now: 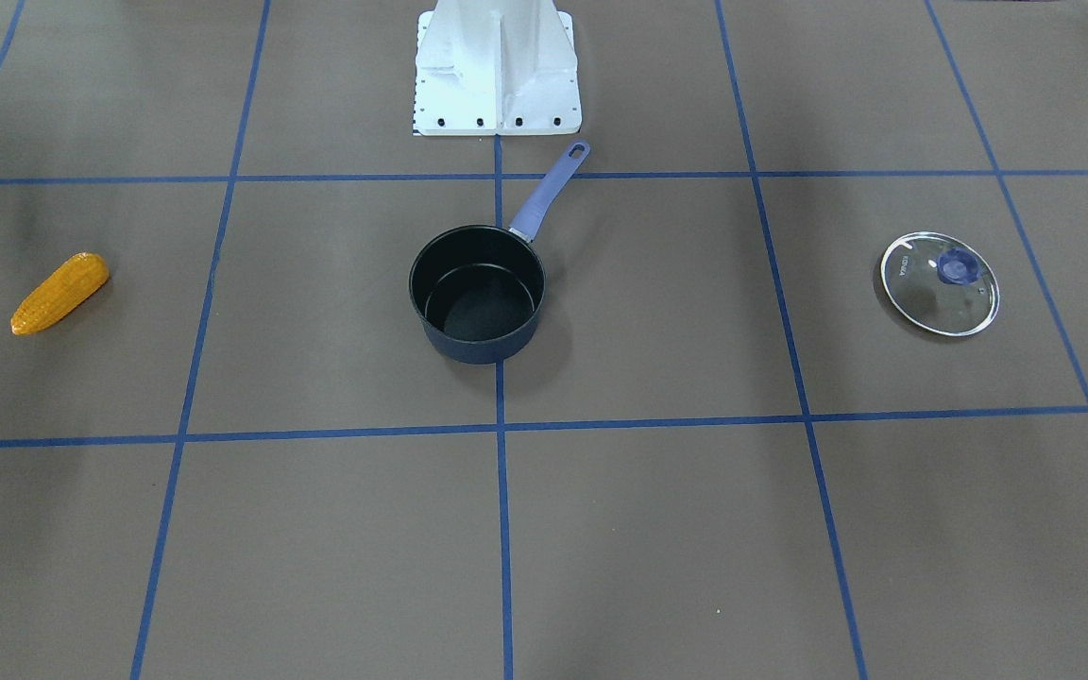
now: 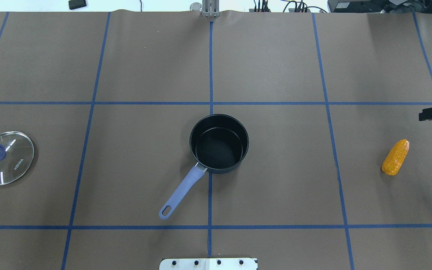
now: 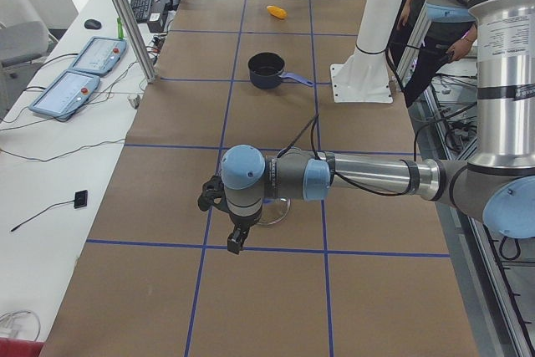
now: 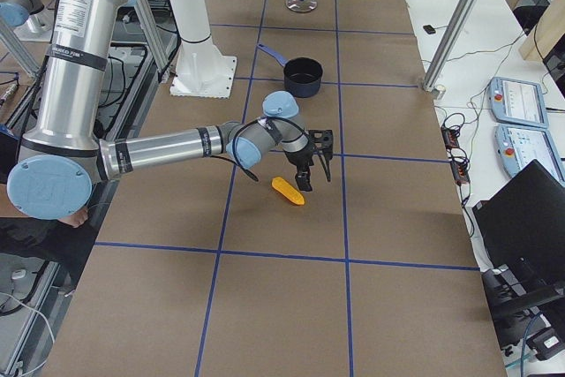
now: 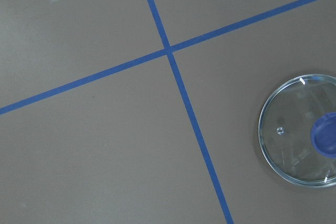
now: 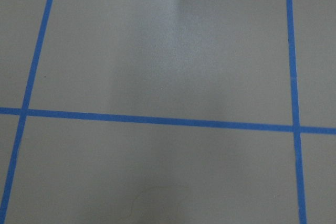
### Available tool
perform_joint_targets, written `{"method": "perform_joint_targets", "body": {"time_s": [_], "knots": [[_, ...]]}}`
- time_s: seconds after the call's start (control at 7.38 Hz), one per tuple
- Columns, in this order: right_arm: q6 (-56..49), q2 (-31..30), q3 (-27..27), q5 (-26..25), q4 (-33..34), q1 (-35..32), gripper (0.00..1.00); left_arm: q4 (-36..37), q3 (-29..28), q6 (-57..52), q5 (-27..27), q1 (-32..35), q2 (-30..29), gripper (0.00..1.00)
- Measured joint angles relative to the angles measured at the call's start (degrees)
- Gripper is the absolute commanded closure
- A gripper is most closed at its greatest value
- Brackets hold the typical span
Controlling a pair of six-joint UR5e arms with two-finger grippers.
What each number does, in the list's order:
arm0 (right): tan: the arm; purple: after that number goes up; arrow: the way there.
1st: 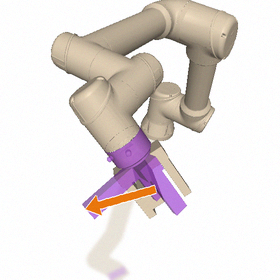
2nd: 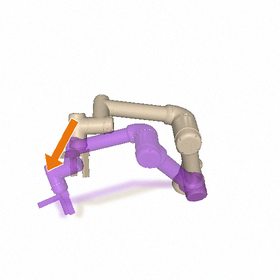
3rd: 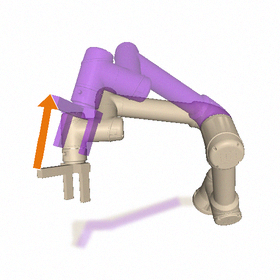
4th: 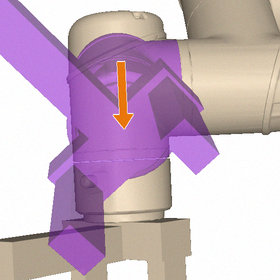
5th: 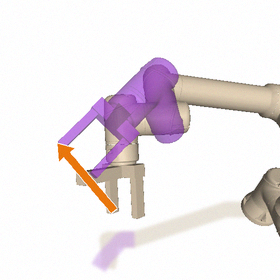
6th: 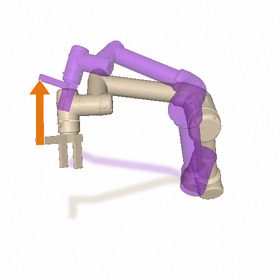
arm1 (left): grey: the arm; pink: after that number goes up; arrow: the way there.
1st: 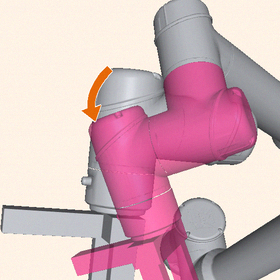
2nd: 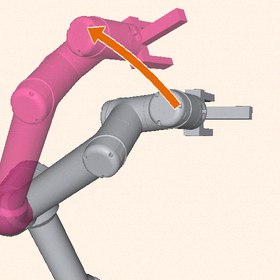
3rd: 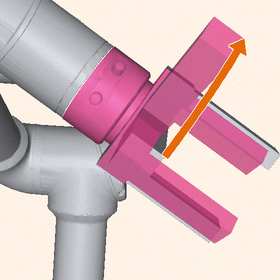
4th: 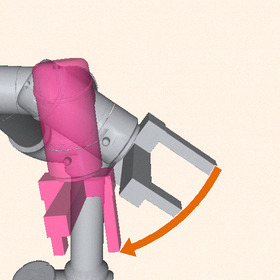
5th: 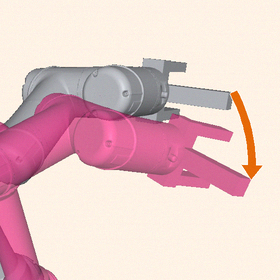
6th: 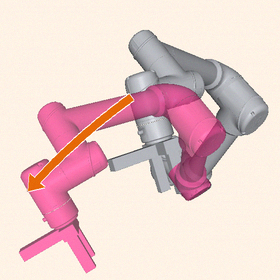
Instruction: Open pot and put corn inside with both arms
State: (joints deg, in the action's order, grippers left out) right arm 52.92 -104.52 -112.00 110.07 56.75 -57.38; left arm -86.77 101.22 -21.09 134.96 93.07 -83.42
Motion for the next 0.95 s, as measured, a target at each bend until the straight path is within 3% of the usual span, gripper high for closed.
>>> {"method": "perform_joint_targets", "body": {"time_s": [0.27,0.41,0.68,0.95], "knots": [[15.64,-1.94,-0.14,-15.28,-4.1,13.7,0.03,-0.15,0.12,0.0,0.04,0.0,-0.07,0.02],[19.54,-2.22,0.44,-19.33,-4.58,17.11,0.03,-0.3,0.16,0.0,0.04,0.0,-0.07,0.02],[24.21,-2.34,2.92,-24.92,-5.09,21.19,0.06,-0.47,0.26,0.0,0.04,0.0,-0.06,0.02],[26.69,-2.42,4.92,-27.22,-6.96,23.46,0.1,-0.5,0.35,0.0,0.47,0.0,-0.01,0.02]]}}
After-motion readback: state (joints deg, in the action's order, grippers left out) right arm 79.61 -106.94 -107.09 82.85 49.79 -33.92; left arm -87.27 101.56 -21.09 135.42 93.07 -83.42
